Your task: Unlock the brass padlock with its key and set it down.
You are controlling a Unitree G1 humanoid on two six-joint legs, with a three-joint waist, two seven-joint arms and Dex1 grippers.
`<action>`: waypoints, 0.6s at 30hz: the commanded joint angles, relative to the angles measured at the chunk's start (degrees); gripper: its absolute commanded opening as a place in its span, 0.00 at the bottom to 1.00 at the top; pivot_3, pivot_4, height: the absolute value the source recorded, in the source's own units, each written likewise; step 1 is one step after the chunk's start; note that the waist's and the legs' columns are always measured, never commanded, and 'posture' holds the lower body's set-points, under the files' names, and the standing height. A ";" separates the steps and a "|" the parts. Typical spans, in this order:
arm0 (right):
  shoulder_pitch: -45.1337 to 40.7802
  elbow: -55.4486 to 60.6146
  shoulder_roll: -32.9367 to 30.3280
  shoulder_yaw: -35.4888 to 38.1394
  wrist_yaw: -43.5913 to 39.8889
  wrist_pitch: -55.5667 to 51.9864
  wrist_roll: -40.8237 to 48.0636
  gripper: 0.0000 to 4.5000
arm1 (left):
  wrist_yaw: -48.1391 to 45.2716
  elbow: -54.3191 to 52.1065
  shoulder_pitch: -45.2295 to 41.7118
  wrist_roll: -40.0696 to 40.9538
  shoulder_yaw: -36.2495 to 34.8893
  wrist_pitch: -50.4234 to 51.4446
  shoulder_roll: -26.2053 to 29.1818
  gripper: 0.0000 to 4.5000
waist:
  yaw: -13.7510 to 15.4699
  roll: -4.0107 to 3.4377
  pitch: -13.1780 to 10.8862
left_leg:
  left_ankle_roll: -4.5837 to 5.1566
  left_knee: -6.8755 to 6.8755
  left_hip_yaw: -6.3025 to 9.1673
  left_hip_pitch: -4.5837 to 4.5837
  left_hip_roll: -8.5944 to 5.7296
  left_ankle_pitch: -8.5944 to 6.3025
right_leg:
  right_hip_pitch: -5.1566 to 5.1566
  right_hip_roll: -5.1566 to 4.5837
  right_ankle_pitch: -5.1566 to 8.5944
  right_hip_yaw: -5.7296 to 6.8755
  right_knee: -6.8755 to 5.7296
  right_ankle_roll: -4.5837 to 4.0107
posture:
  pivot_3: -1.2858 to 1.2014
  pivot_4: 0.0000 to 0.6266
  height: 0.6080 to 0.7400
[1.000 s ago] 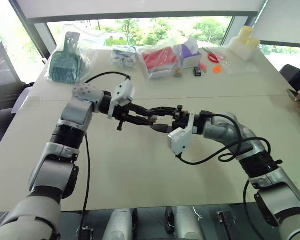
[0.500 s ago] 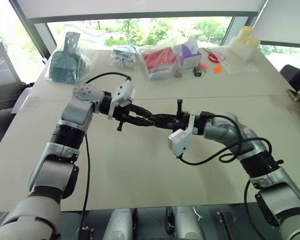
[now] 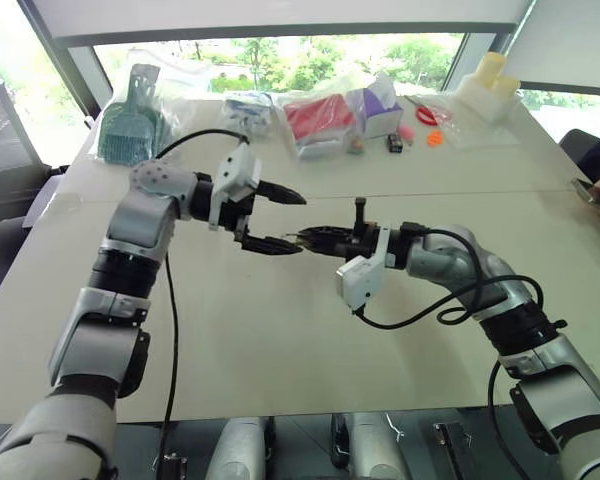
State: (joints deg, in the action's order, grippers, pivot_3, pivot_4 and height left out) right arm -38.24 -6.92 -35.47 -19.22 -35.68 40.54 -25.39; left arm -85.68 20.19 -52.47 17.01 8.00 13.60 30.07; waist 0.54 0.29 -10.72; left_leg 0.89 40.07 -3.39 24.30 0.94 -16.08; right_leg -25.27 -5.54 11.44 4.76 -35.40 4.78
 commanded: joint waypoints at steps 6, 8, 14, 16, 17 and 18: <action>-0.31 0.94 -0.18 1.18 0.69 -0.19 1.14 0.00 | 1.68 -3.01 2.15 1.23 -1.71 0.33 1.59 0.49 | 0.11 0.00 0.00 | -0.01 0.01 0.00 0.00 0.00 0.01 | 0.01 0.00 0.00 0.00 -0.02 0.00 | 0.52 0.24 1.00; -0.42 0.91 -0.14 1.17 0.68 -0.21 1.12 0.00 | 1.91 -3.45 2.66 1.28 -1.63 0.34 1.43 0.30 | 0.04 0.00 0.00 | -0.01 0.00 0.00 0.00 0.00 0.01 | 0.00 0.00 0.00 0.00 -0.02 0.00 | 0.52 0.24 1.00; -0.36 1.26 -0.22 1.17 0.52 -0.30 1.16 0.00 | 2.43 -3.95 3.77 1.34 -1.10 0.68 0.60 0.01 | 0.07 0.00 0.00 | -0.02 0.01 0.00 -0.01 0.00 0.01 | 0.00 0.00 0.00 0.00 -0.03 0.00 | 0.52 0.24 1.00; -0.26 1.42 -0.24 1.19 0.49 -0.37 1.18 0.00 | 2.31 -3.93 4.18 1.12 -0.69 0.79 0.43 0.01 | 0.04 0.00 0.00 | -0.02 0.01 0.00 -0.01 0.00 0.01 | 0.00 0.00 0.00 0.00 -0.04 0.00 | 0.52 0.24 1.00; -0.18 1.54 -0.25 1.20 0.47 -0.43 1.20 0.00 | 2.21 -3.84 4.37 0.96 -0.38 0.88 0.33 0.01 | 0.03 0.00 0.00 | -0.02 0.00 0.00 -0.02 0.00 0.01 | 0.00 0.00 0.00 0.00 -0.04 0.00 | 0.52 0.24 1.00; -0.12 1.64 -0.26 1.21 0.43 -0.47 1.23 0.00 | 2.05 -3.48 4.54 0.47 0.19 0.56 0.19 0.01 | 0.04 0.00 0.00 | -0.02 0.00 -0.01 -0.02 0.00 0.01 | 0.00 0.00 0.00 0.00 -0.05 0.00 | 0.52 0.24 1.00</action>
State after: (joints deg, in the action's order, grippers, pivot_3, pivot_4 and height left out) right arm -38.09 -6.94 -35.46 -19.22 -35.69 40.20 -25.37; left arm -83.48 17.80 -47.78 17.02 7.88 14.51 30.43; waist 0.59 0.29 -10.72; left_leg 0.86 40.08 -3.39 24.28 0.94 -16.06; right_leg -25.27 -5.54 11.44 4.76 -35.45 4.78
